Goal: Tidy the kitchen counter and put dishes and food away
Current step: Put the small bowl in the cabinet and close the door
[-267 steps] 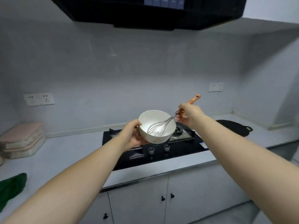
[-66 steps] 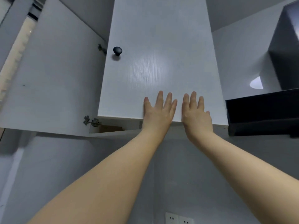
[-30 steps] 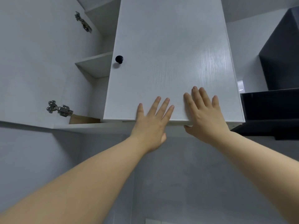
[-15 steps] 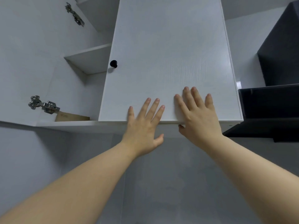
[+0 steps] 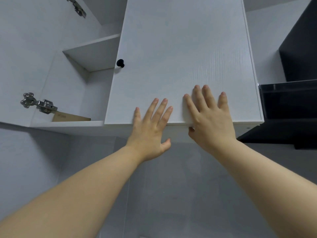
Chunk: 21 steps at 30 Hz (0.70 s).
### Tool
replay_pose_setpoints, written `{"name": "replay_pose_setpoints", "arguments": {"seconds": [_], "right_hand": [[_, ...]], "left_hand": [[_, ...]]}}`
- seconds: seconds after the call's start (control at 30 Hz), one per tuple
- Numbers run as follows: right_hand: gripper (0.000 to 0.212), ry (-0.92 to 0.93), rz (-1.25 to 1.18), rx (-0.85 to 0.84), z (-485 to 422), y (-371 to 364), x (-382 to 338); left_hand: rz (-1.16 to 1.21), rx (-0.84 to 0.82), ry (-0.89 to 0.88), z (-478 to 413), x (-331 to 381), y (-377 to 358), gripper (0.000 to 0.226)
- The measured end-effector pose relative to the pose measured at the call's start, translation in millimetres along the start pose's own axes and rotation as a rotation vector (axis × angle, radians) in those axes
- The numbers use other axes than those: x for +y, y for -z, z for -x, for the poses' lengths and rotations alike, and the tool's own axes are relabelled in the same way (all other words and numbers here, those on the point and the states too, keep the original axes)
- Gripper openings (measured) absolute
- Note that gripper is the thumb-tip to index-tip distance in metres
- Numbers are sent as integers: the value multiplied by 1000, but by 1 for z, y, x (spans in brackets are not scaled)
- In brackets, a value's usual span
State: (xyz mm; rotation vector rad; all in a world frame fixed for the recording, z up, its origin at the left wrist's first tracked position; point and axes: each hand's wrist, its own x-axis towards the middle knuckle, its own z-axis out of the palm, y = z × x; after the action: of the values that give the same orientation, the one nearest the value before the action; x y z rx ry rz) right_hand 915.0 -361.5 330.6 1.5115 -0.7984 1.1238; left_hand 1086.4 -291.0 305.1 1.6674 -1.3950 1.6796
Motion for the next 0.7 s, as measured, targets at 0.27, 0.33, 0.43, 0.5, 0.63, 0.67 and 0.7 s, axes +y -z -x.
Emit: {"name": "replay_pose_setpoints", "arguments": {"seconds": [0.27, 0.33, 0.43, 0.5, 0.63, 0.67, 0.7], "right_hand": [[98, 16, -110, -153, -3, 19, -5], [95, 44, -202, -201, -7, 28, -15], [87, 26, -429, -220, -17, 44, -43], [83, 8, -587, -232, -27, 58, -71], [79, 46, -754, -232, -45, 87, -131], [78, 62, -772, -220, -49, 95, -148], [78, 78, -796, -208, -55, 102, -164]], "left_hand": [[195, -112, -27, 9, -28, 35, 79], [191, -124, 1, 20, -43, 47, 78], [117, -159, 46, 38, -68, 67, 75], [55, -167, 67, 52, -93, 84, 75], [-50, -201, 79, 83, -143, 122, 81], [-66, -216, 94, 91, -156, 129, 77], [-84, -232, 107, 99, -168, 138, 74]]}}
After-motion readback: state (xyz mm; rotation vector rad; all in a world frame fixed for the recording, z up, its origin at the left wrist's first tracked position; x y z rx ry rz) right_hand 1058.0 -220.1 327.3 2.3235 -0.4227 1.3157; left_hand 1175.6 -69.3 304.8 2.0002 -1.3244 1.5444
